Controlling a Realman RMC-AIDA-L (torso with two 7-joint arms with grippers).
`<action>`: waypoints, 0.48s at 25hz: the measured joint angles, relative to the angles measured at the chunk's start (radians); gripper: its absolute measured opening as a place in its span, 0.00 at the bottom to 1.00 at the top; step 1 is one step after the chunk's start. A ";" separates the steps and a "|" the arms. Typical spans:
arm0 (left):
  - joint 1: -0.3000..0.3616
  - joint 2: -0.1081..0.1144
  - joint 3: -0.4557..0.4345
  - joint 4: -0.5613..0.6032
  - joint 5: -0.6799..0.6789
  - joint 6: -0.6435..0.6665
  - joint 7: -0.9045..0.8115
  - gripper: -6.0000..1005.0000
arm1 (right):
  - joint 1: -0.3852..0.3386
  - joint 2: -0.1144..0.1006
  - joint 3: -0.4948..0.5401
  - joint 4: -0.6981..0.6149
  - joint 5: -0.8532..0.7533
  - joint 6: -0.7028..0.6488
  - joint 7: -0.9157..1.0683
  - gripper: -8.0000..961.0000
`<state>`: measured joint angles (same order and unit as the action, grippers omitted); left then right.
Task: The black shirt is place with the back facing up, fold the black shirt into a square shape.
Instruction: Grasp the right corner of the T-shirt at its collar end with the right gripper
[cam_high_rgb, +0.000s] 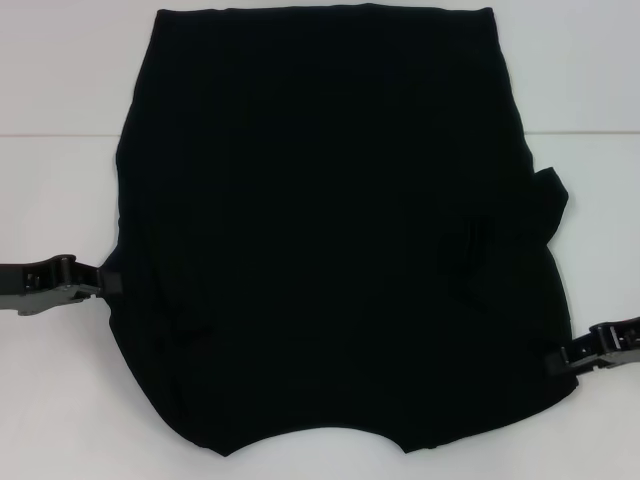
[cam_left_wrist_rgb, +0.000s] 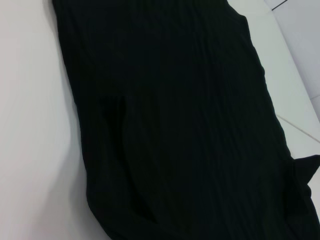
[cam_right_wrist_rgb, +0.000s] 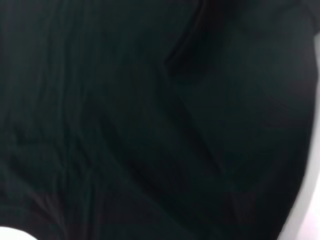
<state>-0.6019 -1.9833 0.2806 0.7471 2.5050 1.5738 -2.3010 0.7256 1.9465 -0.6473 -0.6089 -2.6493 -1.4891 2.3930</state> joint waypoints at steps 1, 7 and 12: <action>0.000 0.000 0.000 0.000 0.000 0.000 0.000 0.03 | 0.004 0.003 0.000 0.000 0.000 0.000 0.000 0.44; 0.000 0.000 -0.003 0.000 0.000 0.000 0.000 0.03 | 0.022 0.016 0.000 0.000 0.002 0.002 0.000 0.42; 0.001 0.000 -0.003 0.000 0.000 0.000 0.000 0.03 | 0.026 0.021 0.000 0.005 -0.002 0.004 0.009 0.41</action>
<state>-0.6013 -1.9834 0.2776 0.7470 2.5050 1.5738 -2.3010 0.7515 1.9672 -0.6474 -0.6044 -2.6512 -1.4853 2.4023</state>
